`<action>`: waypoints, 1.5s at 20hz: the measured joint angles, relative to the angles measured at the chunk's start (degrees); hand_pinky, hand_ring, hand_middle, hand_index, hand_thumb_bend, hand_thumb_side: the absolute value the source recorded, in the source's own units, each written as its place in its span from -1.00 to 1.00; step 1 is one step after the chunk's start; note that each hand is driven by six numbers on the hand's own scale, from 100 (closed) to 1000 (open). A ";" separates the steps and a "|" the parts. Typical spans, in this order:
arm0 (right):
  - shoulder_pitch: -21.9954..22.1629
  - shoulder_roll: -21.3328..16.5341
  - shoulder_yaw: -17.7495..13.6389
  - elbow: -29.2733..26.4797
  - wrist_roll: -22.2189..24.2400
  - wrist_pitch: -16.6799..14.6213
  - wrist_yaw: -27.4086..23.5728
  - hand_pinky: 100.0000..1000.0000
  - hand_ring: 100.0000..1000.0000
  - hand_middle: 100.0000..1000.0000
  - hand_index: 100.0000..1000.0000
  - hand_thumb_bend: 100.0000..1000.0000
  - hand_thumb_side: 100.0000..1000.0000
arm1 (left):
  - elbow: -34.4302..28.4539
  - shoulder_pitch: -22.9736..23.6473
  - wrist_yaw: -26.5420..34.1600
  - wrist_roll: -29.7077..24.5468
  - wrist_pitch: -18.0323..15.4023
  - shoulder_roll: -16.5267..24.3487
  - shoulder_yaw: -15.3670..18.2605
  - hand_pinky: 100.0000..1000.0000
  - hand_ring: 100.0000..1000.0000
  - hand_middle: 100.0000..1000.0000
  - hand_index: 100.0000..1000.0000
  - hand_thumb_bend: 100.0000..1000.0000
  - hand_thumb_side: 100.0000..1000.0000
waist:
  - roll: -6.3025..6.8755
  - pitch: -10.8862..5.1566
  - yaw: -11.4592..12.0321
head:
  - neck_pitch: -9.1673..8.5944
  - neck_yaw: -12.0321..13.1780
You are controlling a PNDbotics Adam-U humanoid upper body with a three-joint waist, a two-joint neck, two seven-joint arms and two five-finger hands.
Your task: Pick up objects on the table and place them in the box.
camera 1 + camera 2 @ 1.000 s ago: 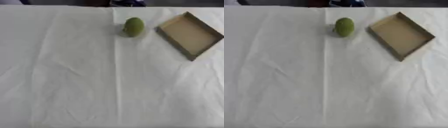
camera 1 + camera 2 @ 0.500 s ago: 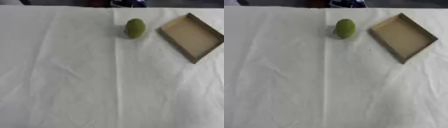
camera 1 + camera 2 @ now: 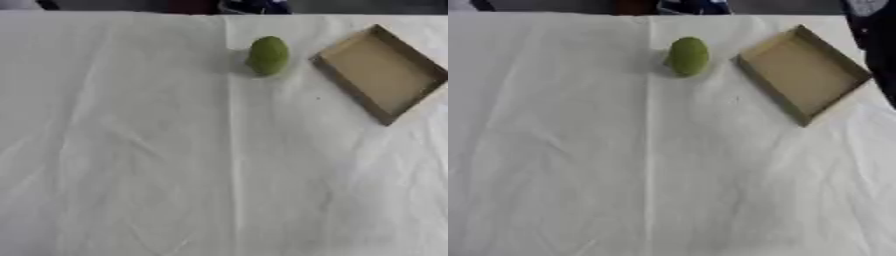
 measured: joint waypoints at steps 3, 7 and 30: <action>-1.94 3.36 -0.07 4.75 2.98 -1.93 2.22 0.56 0.63 0.60 0.75 -0.21 -0.36 | 0.00 -0.03 0.05 -0.23 0.20 -0.15 -0.02 -0.11 0.10 0.14 0.36 -1.00 -0.59 | -0.01 -0.22 0.19 | 0.02 -0.25; -4.00 7.36 -1.02 10.88 6.48 -3.74 5.00 0.58 0.64 0.60 0.75 -0.18 -0.39 | -0.03 -0.34 0.10 -0.50 0.48 -0.41 -0.05 -0.11 0.10 0.14 0.36 -1.00 -0.59 | -0.03 -0.41 0.62 | 0.05 -0.53; -5.36 13.50 -7.53 28.09 8.54 -4.97 16.59 0.64 0.64 0.58 0.75 -0.27 -1.00 | -0.41 -0.78 0.59 -1.18 1.37 -0.50 -0.42 -0.10 0.10 0.13 0.37 -1.00 -0.57 | -0.12 -0.93 1.74 | 0.55 -1.25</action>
